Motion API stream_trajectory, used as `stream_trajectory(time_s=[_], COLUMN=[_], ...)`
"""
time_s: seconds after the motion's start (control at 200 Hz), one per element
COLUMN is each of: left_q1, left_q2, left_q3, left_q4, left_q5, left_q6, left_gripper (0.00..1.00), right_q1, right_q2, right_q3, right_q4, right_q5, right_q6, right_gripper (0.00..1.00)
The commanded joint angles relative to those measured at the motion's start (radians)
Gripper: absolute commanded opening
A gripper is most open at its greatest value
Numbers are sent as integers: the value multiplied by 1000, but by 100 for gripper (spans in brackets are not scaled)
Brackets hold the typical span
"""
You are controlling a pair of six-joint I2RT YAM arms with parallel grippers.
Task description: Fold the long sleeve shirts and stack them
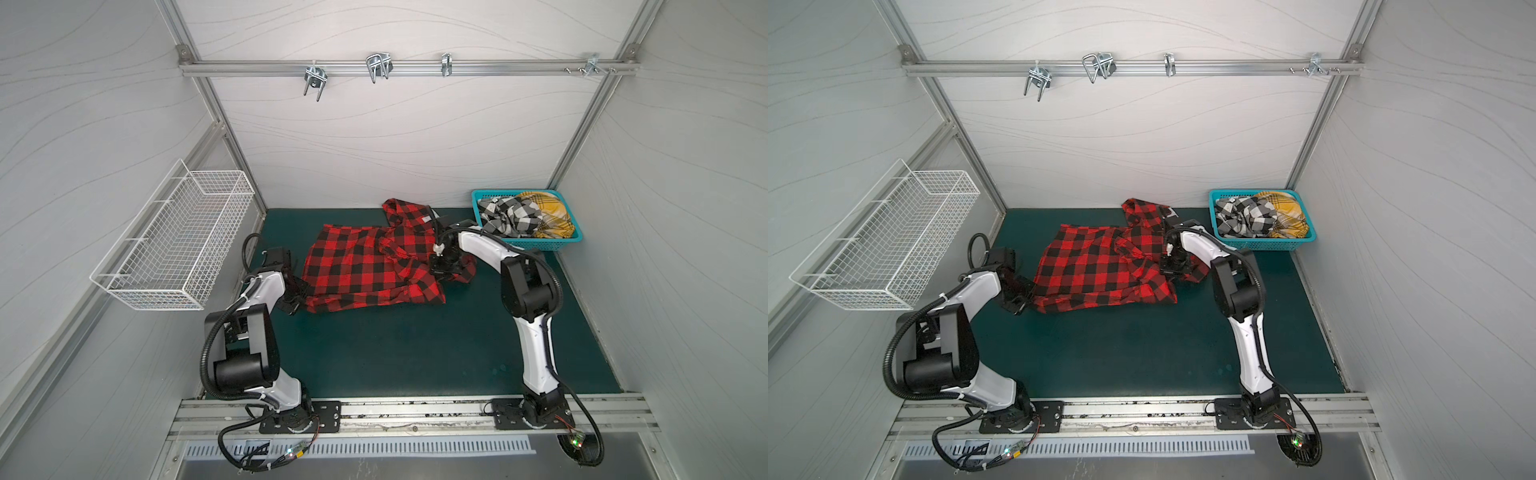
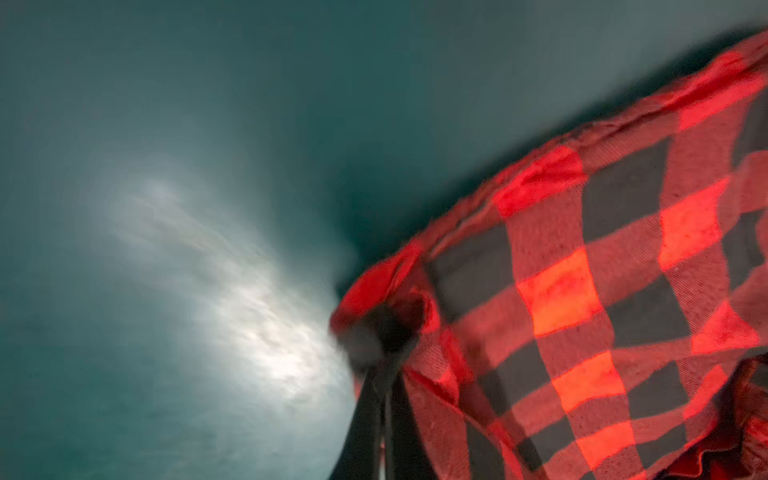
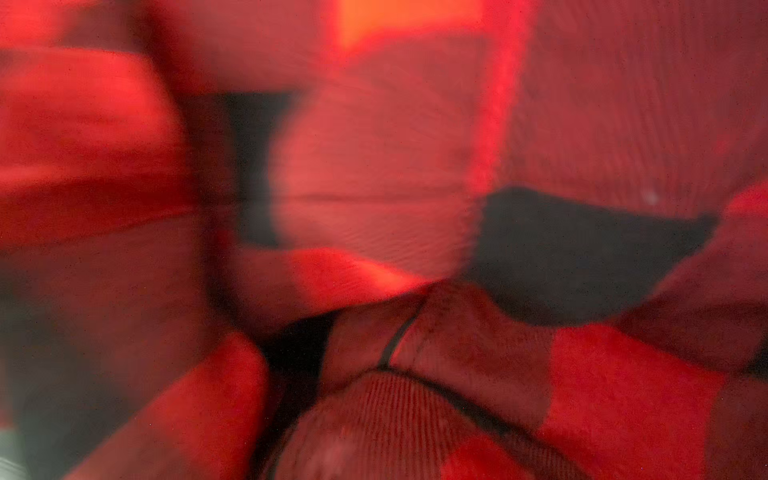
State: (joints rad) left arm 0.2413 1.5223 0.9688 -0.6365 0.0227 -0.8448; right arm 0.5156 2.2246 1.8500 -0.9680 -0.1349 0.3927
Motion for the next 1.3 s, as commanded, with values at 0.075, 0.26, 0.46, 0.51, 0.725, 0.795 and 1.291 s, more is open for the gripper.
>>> stream_trajectory(time_s=[0.075,0.26,0.46,0.51,0.725,0.795,1.291], left_q1=[-67,-181,-184,-184,-173,-168,-166], left_q2=[-131,-239,-282,-273,-246,-231,-157], left_q3=[-13,-132,-183,-177,-146,-138,-130], left_q4=[-127,-159,-174,-172,-163,-155,-114], left_q5=[-86,-84,-58,-51,-51,-36,8], left_q6=[39,21,59,71,104,109,109], left_gripper=[0,0,0,0,0,0,0], right_q1=[-46,-77,-4,47,235,238,328], right_q2=[-176,-421,-668,-698,-501,-420,-210], right_q3=[-164,-506,-662,-677,-517,-447,-363], right_q4=[-108,-75,-103,-74,-42,-21,3], right_q5=[55,61,159,183,386,449,642], right_q6=[80,77,63,45,19,13,-52], right_gripper=[0,42,77,79,78,73,62])
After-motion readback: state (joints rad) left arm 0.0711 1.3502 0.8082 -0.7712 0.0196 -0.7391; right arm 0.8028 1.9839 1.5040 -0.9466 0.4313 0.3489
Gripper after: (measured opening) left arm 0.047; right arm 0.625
